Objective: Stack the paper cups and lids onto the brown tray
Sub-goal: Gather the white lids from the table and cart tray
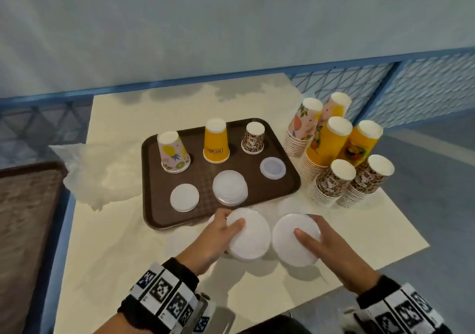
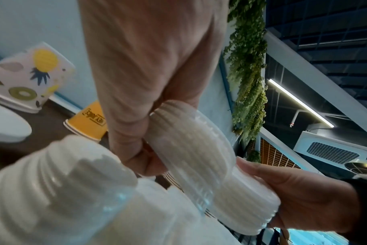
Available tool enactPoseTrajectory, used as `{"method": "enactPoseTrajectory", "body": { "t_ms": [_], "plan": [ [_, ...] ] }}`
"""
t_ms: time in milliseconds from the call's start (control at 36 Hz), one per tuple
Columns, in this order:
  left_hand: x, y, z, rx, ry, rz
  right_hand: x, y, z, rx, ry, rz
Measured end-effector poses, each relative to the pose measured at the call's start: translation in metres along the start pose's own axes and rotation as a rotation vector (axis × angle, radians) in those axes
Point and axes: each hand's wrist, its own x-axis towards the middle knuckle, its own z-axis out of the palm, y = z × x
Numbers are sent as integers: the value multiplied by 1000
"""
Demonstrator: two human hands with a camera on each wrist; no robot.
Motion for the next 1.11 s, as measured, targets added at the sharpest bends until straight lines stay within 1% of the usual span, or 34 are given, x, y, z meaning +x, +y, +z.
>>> {"method": "enactPoseTrajectory", "body": {
  "t_ms": [111,194,361,444,528,583,694,778,833,944,1056,1111],
  "plan": [
    [0,-8,19,64,-22,-56,4,18,-17,-61,-92,33],
    [3,-8,28,129,-36,-57,15,27,-27,-51,-163,38],
    [3,-5,46,247,-3,-69,37,38,-50,-98,-321,46],
    [3,-8,54,255,-33,-94,45,44,-62,-164,-410,37],
    [4,-15,67,203,-68,-133,52,56,-73,-207,-475,21],
    [5,-22,77,198,-61,-167,57,63,-77,-229,-513,28],
    [8,-36,94,121,19,-240,66,71,-81,-263,-562,51],
    [9,-39,102,2,113,-278,72,72,-84,-226,-561,78],
    [9,-40,106,-73,189,-284,76,72,-84,-202,-551,67],
    [12,-42,111,-10,350,-221,81,73,-79,-251,-508,5],
    [18,-41,114,46,462,-219,85,75,-74,-428,-405,-72],
    [20,-41,116,61,494,-212,89,75,-72,-454,-380,-82]
  ]
}}
